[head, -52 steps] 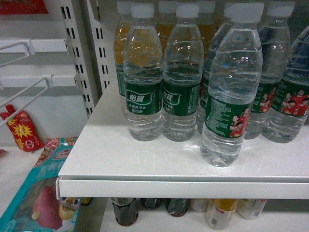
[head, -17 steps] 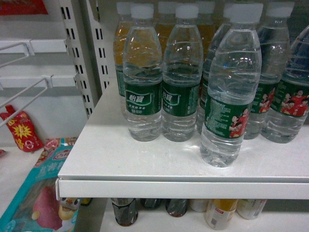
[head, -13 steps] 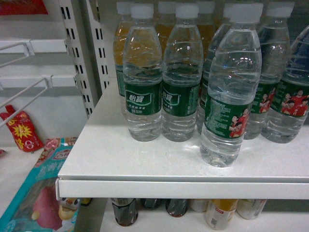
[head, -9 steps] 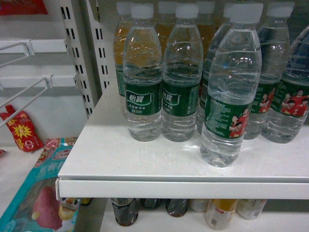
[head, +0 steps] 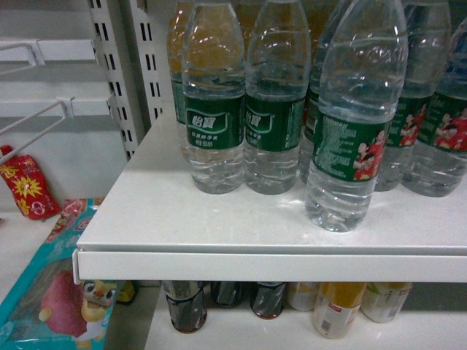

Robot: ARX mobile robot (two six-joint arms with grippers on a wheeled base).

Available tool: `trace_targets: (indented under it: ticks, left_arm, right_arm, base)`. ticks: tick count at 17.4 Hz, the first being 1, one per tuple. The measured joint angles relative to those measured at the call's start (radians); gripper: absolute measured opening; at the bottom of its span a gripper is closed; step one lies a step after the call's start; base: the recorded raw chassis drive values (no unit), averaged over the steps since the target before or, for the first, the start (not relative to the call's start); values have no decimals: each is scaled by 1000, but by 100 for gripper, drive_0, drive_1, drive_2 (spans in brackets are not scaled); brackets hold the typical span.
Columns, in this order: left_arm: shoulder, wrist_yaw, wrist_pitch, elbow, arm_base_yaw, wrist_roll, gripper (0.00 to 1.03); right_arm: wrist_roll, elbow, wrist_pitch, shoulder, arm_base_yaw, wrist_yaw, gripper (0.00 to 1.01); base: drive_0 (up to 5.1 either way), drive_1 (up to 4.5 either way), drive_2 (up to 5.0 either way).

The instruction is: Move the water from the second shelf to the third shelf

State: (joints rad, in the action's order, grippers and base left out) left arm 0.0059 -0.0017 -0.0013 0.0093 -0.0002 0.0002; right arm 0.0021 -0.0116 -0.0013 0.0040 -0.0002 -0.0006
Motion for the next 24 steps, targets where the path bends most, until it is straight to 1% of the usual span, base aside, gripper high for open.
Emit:
trace_targets:
  ticks: [24]
  left_arm:
    - [0, 2, -4, 0, 0, 0, 98]
  right_arm:
    - [-1, 0, -4, 0, 0, 0, 98]
  base:
    - [0, 0, 0]
